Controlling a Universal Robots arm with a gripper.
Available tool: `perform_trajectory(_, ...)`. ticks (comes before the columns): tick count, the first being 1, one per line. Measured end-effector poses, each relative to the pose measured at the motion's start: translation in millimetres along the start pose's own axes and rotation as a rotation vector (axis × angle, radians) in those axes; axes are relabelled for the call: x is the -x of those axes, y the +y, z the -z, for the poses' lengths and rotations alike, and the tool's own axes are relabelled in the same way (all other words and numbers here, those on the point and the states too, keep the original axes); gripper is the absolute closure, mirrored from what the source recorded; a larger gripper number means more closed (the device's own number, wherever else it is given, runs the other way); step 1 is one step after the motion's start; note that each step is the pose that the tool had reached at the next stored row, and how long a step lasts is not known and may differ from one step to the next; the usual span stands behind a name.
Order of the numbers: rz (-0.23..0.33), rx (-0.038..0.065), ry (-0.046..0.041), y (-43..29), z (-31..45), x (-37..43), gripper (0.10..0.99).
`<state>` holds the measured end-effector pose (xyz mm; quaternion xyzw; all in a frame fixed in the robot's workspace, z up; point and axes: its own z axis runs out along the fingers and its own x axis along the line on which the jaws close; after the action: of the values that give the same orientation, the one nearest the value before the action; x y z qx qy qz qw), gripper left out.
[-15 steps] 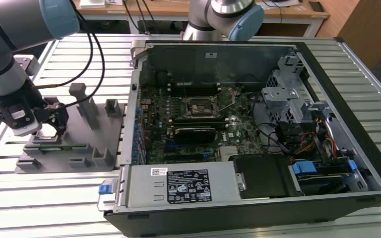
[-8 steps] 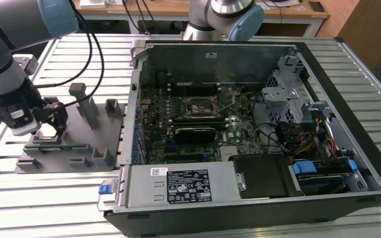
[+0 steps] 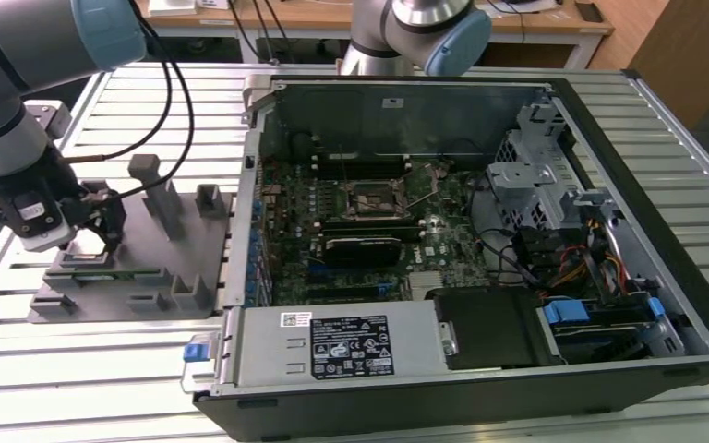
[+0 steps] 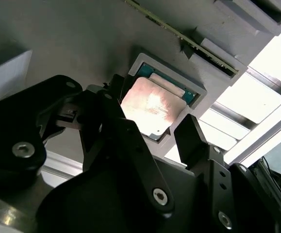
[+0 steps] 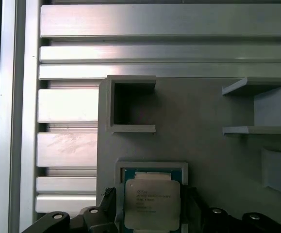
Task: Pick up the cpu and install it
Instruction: 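Pick up the cpu and move it towards the insertion slot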
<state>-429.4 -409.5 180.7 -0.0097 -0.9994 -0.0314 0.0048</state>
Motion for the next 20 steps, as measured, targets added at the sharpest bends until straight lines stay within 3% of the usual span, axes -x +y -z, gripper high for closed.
perform_trajectory(3,0.000,0.000,0.0000,0.1,0.0,0.0,0.471)
perform_trajectory(4,0.000,0.000,-0.0001,0.1,0.2,0.0,0.533)
perform_trajectory(12,0.000,0.000,0.0001,1.1,16.1,-0.2,0.541)
perform_trajectory(20,0.000,0.000,0.0001,1.1,16.6,-0.2,0.541)
